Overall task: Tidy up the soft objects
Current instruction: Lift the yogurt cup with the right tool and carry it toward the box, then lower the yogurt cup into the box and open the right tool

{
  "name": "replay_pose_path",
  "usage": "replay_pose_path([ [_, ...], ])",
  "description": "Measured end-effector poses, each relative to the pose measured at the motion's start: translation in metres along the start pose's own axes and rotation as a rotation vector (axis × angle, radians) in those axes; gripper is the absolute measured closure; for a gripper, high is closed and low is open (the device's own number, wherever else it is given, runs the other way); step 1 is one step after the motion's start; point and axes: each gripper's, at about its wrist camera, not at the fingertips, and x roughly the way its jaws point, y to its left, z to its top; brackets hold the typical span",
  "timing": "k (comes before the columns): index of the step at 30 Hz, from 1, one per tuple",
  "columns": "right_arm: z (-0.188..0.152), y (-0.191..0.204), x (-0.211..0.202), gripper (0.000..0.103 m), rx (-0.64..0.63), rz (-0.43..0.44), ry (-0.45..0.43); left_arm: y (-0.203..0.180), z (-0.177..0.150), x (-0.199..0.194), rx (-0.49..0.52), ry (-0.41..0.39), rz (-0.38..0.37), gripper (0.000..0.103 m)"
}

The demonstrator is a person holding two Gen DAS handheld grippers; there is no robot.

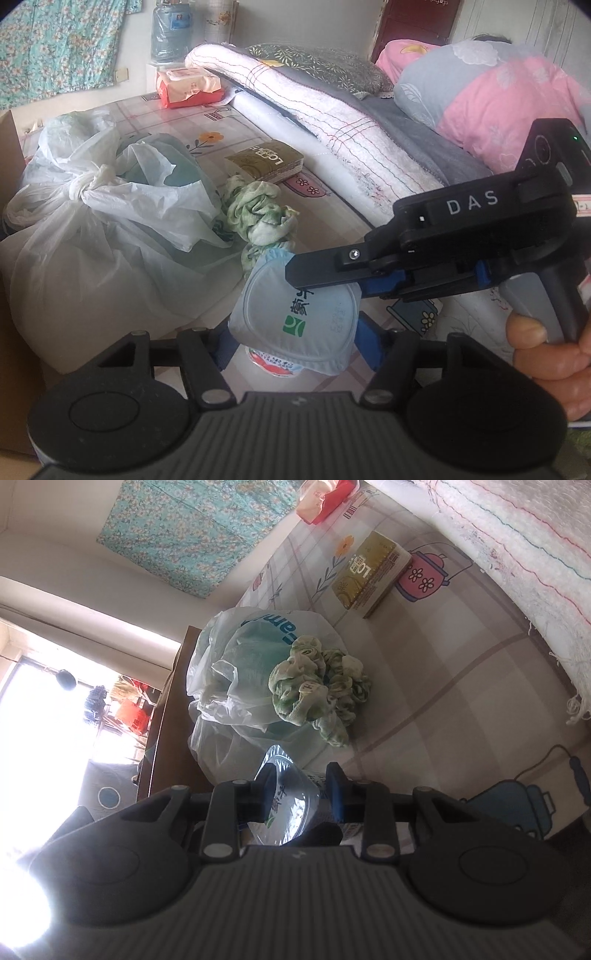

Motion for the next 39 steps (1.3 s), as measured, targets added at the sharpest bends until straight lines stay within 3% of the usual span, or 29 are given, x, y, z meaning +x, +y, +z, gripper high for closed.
replay_pose_path([
  [9,-0.006,0.024,-0.009,0.074,-0.032,-0.001,0.005,0.001,0.000,-0.028,-0.007,-0.045,-0.017,0.038],
  [17,-0.011,0.075,-0.028,0.073,-0.132,0.047,-0.022,0.002,0.004,-0.085,-0.001,-0.171,-0.008,0.038],
  [26,-0.007,0.166,-0.014,0.073,-0.299,0.136,0.008,0.026,0.011,-0.160,-0.035,-0.325,0.103,0.039],
  [34,0.006,0.244,0.044,0.072,-0.392,0.220,0.168,0.074,0.014,-0.213,-0.139,-0.388,0.251,0.039],
  [39,0.007,0.281,0.110,0.068,-0.437,0.195,0.325,0.123,0.009,-0.226,-0.298,-0.350,0.251,0.043],
])
